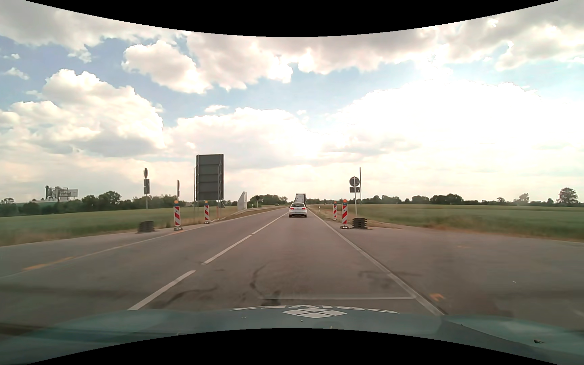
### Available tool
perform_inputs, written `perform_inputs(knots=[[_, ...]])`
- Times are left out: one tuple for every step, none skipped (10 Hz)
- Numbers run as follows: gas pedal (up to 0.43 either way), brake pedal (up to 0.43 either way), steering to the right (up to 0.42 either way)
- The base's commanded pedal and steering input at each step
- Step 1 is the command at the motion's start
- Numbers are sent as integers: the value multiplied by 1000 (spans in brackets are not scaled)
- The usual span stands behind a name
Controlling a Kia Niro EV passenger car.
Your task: Follow the waypoints while adhering to traffic rules and regulations
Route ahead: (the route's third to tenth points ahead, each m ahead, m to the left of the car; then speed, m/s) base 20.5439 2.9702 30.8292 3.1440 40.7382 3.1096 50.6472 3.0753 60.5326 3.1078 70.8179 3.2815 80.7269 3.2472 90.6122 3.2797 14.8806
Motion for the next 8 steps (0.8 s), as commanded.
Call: perform_inputs(knots=[[228,0,-3],[228,0,-3],[228,0,-2],[240,0,-2],[240,0,-3],[240,0,-2],[240,0,-3],[240,0,-3]])
